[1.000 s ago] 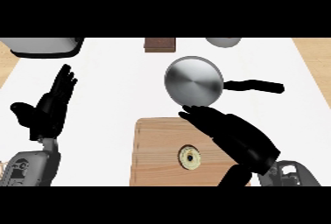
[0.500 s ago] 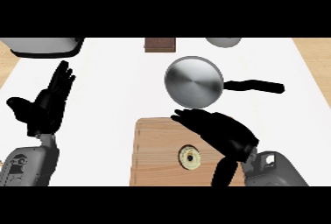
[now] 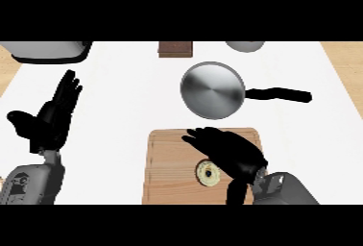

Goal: Pick the cupcake from the cutting board and place it in the pan

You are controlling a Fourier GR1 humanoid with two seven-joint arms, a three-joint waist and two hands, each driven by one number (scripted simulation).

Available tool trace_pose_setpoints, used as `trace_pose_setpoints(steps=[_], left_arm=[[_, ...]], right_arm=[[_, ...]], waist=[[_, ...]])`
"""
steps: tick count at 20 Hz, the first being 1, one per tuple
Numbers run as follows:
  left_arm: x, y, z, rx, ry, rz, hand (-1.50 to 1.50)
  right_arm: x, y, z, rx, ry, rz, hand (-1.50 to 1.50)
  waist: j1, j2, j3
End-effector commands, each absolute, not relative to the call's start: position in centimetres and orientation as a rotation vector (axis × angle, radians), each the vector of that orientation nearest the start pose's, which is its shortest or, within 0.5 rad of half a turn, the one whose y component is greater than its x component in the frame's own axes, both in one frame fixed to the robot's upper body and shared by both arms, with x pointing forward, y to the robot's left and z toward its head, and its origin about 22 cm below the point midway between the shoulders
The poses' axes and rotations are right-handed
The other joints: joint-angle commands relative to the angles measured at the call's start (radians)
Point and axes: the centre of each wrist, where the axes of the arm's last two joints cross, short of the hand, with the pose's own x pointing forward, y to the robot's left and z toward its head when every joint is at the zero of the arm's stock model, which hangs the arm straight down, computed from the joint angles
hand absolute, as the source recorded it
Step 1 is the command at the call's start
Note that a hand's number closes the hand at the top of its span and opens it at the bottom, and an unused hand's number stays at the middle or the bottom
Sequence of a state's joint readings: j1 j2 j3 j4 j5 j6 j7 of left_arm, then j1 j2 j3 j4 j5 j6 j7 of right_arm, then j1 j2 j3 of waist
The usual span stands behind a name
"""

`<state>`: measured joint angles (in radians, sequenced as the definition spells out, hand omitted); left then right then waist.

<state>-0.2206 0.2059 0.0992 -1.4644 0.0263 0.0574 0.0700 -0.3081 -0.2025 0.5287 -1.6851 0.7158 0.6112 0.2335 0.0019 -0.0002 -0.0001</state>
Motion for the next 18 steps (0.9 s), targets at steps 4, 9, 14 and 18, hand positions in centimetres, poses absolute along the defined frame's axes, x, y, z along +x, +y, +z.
trace_pose_setpoints(steps=[4, 9, 14, 18], left_arm=[[30.2, 27.6, 4.6, 0.209, -1.621, -0.059, 0.0], [30.1, 26.8, 5.1, 0.21, -1.605, -0.037, 0.0], [28.4, 26.8, 4.3, 0.216, -1.614, -0.045, 0.0], [28.8, 27.9, 5.5, 0.2, -1.621, -0.035, 0.0]], right_arm=[[24.7, -10.6, 8.1, -0.326, -1.226, 1.74, -1.5], [24.0, -10.5, 6.6, -0.35, -1.175, 1.768, -1.5], [26.3, -10.3, 3.0, -0.332, -1.175, 1.762, -1.5], [25.2, -8.8, 4.8, -0.353, -1.139, 1.813, -1.5]], waist=[[-0.003, 0.0, 0.0], [-0.003, 0.0, 0.0], [0.002, 0.0, 0.0], [0.001, -0.001, 0.0]])
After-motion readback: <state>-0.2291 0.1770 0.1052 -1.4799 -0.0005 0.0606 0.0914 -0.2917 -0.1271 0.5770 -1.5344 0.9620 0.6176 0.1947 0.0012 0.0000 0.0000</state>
